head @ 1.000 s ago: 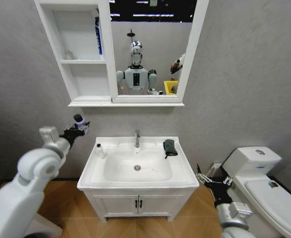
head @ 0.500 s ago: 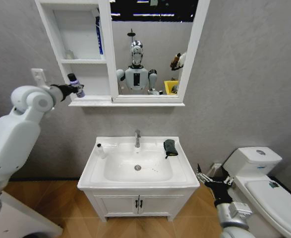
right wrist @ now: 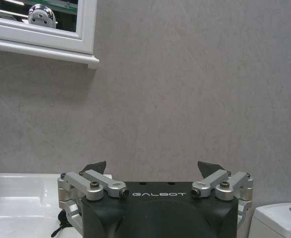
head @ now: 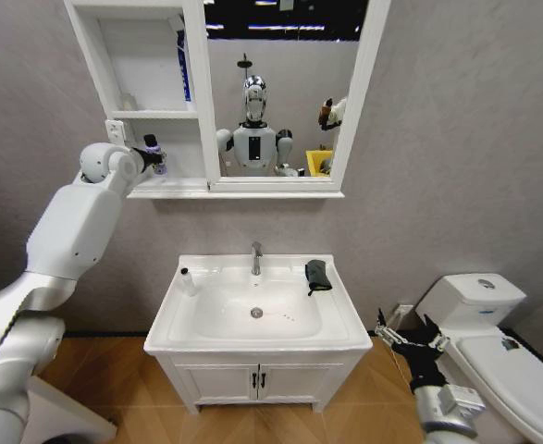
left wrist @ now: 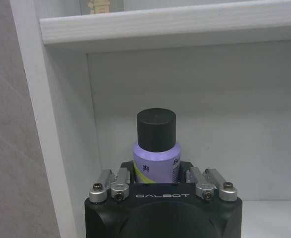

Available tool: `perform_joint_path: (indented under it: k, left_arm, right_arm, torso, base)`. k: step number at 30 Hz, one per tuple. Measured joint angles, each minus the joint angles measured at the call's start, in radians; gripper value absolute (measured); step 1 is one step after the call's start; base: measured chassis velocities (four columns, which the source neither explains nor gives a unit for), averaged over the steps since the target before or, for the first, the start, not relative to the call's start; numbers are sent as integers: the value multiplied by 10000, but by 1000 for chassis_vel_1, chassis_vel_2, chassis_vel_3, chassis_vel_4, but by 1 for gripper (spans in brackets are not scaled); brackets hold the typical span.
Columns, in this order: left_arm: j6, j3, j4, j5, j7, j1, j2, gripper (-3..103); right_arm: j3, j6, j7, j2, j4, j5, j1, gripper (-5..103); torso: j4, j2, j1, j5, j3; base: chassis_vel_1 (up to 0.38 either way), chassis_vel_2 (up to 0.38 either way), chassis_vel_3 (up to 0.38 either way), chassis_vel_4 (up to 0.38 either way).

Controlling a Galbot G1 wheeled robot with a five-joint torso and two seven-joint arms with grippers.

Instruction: Move facial cleanser and shampoo from washbasin to cabinet, then wipe washbasin with towel.

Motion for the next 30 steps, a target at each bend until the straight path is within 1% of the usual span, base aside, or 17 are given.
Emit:
perform_joint_path:
  k: [5,7,8,9,12,15,16,18,19,20,21,22,23,24,27,29,30]
  left_arm:
    - [74,0,90,18,14,26,-57,40]
    - [84,-12,63,23,18,80,-52,50]
    - [84,-12,63,23,18,80,-52,50]
    - [87,-31,60,26,17,92,-50,60]
    - [42,-43,59,51,17,105,-33,66]
    - [-45,-133,-96,73,39,191,16,82]
    - [-45,-133,-96,73,39,191,16,82]
    - [-114,-241,-579,-67,-104,396,185,93]
    - [-114,-241,-579,-67,-104,396,185,93]
    - [-120,-372,-1121,-219,-286,627,378,97]
    - [-120,-372,-1121,-219,-286,627,378,97]
    - [-104,-550,-1731,-347,-514,902,566,99]
    - [-100,-744,-2295,-399,-657,1196,721,100]
    - [-100,-744,-2295,-399,-657,1196,721,100]
    - [-125,-1497,-3872,-541,-1066,2358,1154,100]
    - [-127,-1644,-4207,-659,-1189,2640,1231,100]
    - [-126,-1945,-5066,-1104,-1608,3339,1473,100]
  right_arm:
    - [8,-26,11,-79,-7,18,115,100]
    - [27,-60,27,-136,-14,31,181,100]
    - [27,-60,27,-136,-14,31,181,100]
    - [25,-76,33,-153,-21,31,220,100]
    - [5,-112,36,-172,-21,29,251,100]
    - [-15,-170,39,-196,5,24,280,100]
    - [-15,-170,39,-196,5,24,280,100]
    - [-15,-194,44,-234,51,19,277,100]
    - [-15,-194,44,-234,51,19,277,100]
    - [-15,-203,50,-254,70,14,274,100]
    - [-15,-203,50,-254,70,14,274,100]
    - [-35,-212,55,-260,84,5,281,100]
    - [-64,-224,63,-261,102,-2,295,100]
    - [-64,-224,63,-261,102,-2,295,100]
    - [-104,-302,86,-249,147,-8,357,100]
    - [-103,-315,106,-247,146,-8,382,100]
    - [-96,-329,151,-244,146,-7,434,100]
  torso:
    - [0,1,1,1,0]
    - [0,1,0,-1,0]
    - [0,1,0,-1,0]
    - [0,1,-1,0,0]
    - [0,1,0,0,-1]
    - [0,1,0,0,0]
    - [0,1,0,0,0]
    - [-3,1,0,0,0]
    - [-3,1,0,0,0]
    - [-2,1,0,1,-1]
    - [-2,1,0,1,-1]
    - [-1,1,0,0,0]
    - [0,1,0,1,-1]
    - [0,1,0,1,-1]
    - [-1,2,-2,1,-2]
    - [1,2,-2,0,-2]
    - [3,1,-1,-7,-1]
  base:
    - [0,0,0,0]
    - [0,0,0,0]
    - [0,0,0,0]
    - [0,0,0,0]
    - [0,0,0,0]
    - [0,0,0,0]
    - [0,0,0,0]
    - [0,0,0,0]
    - [0,0,0,0]
    - [0,0,0,0]
    - [0,0,0,0]
    - [0,0,0,0]
    - [0,0,0,0]
    - [0,0,0,0]
    - [0,0,0,0]
    - [0,0,0,0]
    - [0,0,0,0]
